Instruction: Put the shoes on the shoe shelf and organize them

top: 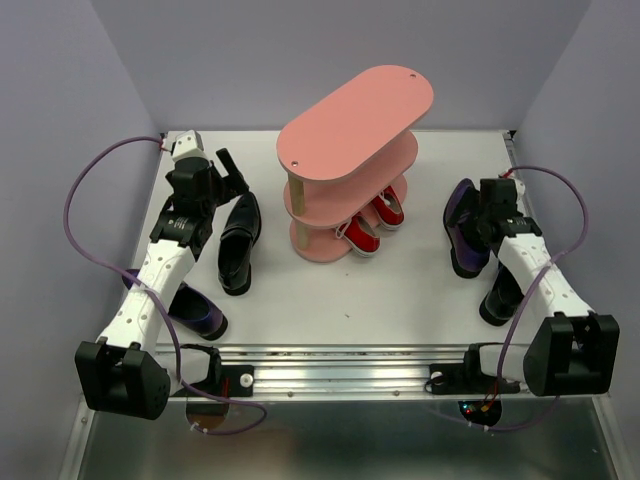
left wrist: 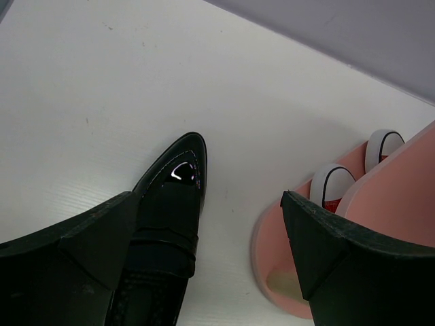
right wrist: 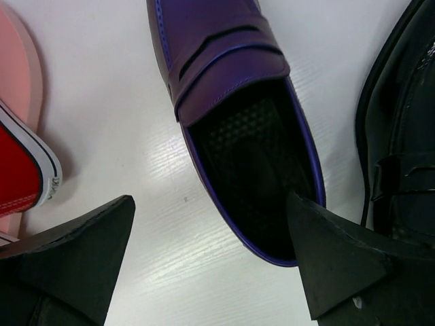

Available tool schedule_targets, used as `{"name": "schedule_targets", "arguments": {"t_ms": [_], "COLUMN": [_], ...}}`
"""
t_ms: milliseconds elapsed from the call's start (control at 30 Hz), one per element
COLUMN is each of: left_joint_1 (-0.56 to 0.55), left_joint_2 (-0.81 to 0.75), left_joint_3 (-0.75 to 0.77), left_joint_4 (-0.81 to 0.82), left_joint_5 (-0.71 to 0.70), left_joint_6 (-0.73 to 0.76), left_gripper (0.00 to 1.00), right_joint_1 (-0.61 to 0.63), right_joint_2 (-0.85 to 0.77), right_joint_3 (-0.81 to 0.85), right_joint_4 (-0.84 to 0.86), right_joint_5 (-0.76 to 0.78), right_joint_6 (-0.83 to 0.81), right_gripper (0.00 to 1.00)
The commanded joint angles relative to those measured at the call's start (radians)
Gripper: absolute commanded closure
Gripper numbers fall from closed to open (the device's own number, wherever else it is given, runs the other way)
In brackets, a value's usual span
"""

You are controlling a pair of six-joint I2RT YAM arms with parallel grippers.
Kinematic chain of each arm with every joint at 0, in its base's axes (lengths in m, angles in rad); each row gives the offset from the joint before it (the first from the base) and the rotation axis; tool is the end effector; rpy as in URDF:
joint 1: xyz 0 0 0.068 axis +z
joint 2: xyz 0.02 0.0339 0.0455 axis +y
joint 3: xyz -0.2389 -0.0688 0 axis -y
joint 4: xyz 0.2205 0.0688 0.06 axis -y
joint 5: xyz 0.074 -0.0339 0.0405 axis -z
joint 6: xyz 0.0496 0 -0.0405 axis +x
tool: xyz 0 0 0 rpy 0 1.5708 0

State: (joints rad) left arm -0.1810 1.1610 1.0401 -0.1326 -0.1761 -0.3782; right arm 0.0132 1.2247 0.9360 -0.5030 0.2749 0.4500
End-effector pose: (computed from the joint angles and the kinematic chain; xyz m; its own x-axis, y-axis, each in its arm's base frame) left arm 0.2670 -0.0400 0.3348 -0.2331 -0.3269 -0.9159 -0.0814 0.9451 -0.3166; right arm 0.2531 -0.0101 0.2464 -0.5632 0.4112 -0.7167 0.4698 0.8729 0.1317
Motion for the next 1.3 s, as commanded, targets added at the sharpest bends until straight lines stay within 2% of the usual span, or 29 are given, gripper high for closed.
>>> {"name": "schedule_targets", "arguments": {"t_ms": [0, 67, 133, 300, 600, 633, 667, 800, 867, 933, 967, 1000, 1033, 1267], "left_joint_1": [0.003, 0.003, 0.002, 0.002, 0.002, 0.002, 0.002, 0.003, 0.002, 0.002, 0.002, 0.003, 0.002, 0.003], "left_joint_2": [-0.018, -0.015, -0.009, 0.006, 0.014, 0.014, 0.014, 0.011, 0.009, 0.008, 0.006, 0.008, 0.006, 0.006], "left_joint_3": [0.006, 0.006, 0.005, 0.014, 0.011, 0.009, 0.009, 0.011, 0.011, 0.008, 0.006, 0.005, 0.003, 0.005], "left_joint_4": [0.027, 0.028, 0.036, 0.042, 0.048, 0.047, 0.048, 0.050, 0.050, 0.048, 0.048, 0.048, 0.048, 0.047], "left_joint_5": [-0.006, -0.003, 0.003, 0.023, 0.036, 0.036, 0.036, 0.036, 0.036, 0.035, 0.032, 0.032, 0.032, 0.032], "left_joint_6": [0.019, 0.018, 0.013, 0.004, -0.014, -0.016, -0.016, -0.021, -0.022, -0.021, -0.021, -0.021, -0.021, -0.022], "left_gripper": [0.01, 0.01, 0.01, 0.01, 0.01, 0.01, 0.01, 0.01, 0.01, 0.01, 0.01, 0.01, 0.01, 0.01], "right_joint_1": [-0.001, -0.001, -0.001, -0.001, -0.001, -0.001, -0.001, -0.001, -0.001, 0.008, 0.008, 0.008, 0.008, 0.008], "right_joint_2": [0.024, 0.039, 0.047, 0.061, 0.121, 0.125, 0.130, 0.156, 0.157, 0.131, 0.118, 0.086, 0.072, -0.033], "right_joint_3": [0.026, 0.015, -0.005, -0.046, -0.043, -0.049, -0.057, -0.071, -0.069, -0.074, -0.080, -0.082, -0.082, -0.019], "right_joint_4": [-0.020, -0.016, -0.003, 0.032, 0.063, 0.070, 0.095, 0.119, 0.119, 0.129, 0.136, 0.139, 0.141, 0.098], "right_joint_5": [-0.043, -0.057, -0.106, -0.161, -0.203, -0.219, -0.229, -0.264, -0.258, -0.243, -0.234, -0.227, -0.218, -0.212], "right_joint_6": [0.021, 0.007, 0.001, 0.000, -0.025, -0.024, -0.020, -0.010, -0.007, -0.002, 0.003, 0.004, 0.004, -0.017], "right_gripper": [0.03, 0.08, 0.18, 0.29, 0.39, 0.42, 0.51, 0.65, 0.75, 0.85, 0.93, 0.97, 0.99, 0.99]}}
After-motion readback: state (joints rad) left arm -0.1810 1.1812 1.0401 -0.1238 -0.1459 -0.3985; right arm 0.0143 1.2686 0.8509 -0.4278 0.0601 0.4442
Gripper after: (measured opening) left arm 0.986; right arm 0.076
